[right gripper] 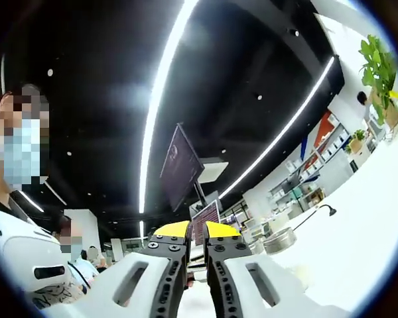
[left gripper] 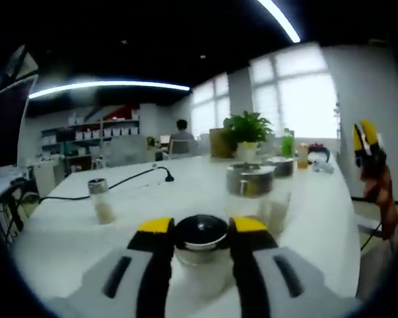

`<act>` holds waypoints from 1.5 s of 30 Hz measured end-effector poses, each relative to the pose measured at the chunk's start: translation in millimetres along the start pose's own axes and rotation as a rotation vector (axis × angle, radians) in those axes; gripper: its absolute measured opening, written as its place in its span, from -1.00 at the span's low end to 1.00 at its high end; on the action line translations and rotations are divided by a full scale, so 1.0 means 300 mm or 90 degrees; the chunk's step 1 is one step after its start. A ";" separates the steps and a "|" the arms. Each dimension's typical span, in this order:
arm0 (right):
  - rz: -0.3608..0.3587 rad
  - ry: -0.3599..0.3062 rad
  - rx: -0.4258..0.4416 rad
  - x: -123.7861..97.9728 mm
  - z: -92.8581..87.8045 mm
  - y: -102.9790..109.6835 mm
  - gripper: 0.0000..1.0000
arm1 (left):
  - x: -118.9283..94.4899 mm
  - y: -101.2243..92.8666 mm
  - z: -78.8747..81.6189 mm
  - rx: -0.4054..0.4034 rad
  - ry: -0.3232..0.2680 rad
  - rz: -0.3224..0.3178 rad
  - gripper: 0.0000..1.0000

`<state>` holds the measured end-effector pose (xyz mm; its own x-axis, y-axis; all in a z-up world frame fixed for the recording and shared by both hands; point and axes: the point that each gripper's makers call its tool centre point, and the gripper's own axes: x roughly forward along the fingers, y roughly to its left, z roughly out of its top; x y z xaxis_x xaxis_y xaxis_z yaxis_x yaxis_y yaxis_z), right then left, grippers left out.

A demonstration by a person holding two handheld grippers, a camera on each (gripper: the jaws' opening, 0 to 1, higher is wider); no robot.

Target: Rotate the seasoning bottle until the label or dispensing opening points toward the visible target arrow and the bottle remains upright within the marked orientation range

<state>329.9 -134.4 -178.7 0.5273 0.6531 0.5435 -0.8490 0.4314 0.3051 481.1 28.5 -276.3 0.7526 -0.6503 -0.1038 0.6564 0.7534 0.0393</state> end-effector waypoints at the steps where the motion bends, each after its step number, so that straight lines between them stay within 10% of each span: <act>1: 0.005 0.004 0.003 0.005 -0.008 0.003 -0.90 | 0.000 -0.005 0.000 0.003 0.000 -0.009 -0.31; 30: 0.067 0.008 0.067 0.036 -0.051 0.051 -0.99 | 0.000 -0.009 0.000 0.012 -0.028 -0.301 -0.31; 37: 0.053 0.006 0.063 0.047 -0.062 0.037 -0.84 | -0.008 0.014 -0.026 0.060 0.032 -0.243 -0.19; 45: 0.033 0.007 0.061 0.040 -0.065 0.004 -0.83 | -0.086 0.018 0.048 0.023 -0.043 -0.215 -0.09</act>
<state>335.9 -113.9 -187.2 0.4821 0.6800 0.5525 -0.8746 0.3356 0.3500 466.0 47.8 -258.9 0.4932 -0.8684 -0.0504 0.8697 0.4910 0.0501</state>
